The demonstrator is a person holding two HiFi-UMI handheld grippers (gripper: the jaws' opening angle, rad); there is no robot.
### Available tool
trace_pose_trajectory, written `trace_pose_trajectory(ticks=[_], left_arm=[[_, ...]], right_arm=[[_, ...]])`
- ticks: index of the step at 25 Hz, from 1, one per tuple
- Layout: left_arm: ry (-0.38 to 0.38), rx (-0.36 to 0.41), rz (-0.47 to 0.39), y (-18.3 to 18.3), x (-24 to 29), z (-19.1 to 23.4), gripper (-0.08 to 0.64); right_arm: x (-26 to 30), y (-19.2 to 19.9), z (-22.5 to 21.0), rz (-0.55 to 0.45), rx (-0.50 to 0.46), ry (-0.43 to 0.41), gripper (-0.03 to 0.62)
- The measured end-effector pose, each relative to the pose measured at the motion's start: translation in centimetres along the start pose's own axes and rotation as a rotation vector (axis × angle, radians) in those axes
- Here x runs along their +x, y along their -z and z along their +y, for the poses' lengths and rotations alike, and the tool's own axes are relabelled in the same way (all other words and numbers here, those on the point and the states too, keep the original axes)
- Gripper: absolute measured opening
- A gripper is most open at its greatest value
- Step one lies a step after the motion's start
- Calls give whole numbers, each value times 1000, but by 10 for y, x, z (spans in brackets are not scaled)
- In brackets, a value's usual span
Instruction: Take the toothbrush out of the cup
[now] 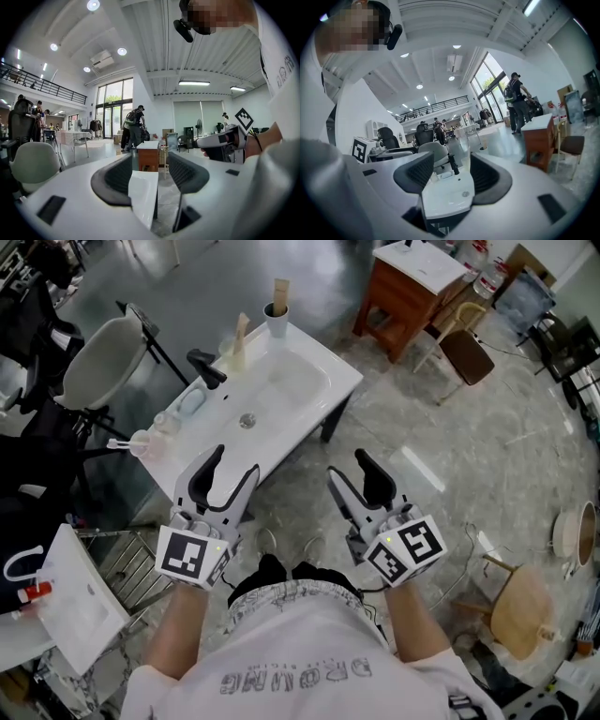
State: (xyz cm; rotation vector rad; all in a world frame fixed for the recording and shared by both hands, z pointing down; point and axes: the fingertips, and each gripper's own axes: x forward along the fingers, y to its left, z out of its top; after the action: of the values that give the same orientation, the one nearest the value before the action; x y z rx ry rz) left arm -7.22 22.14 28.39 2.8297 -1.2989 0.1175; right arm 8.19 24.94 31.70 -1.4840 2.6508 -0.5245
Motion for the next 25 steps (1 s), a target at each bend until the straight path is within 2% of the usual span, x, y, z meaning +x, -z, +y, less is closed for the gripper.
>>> trace_pose_trajectory(ticks=[6,14,25], left_arm=[[-32,4,-24,-6,15,-15,247],[-37,-3,-42,-8,34,-18,247],[-49,-16,-49,-4,78,27,247]], right_arm=[[-10,-10,-17,-7,-25,-25,244],[-12,-20,-39,-10,-37,-11,244],[43,-30,-69,13,-47,-13,244]])
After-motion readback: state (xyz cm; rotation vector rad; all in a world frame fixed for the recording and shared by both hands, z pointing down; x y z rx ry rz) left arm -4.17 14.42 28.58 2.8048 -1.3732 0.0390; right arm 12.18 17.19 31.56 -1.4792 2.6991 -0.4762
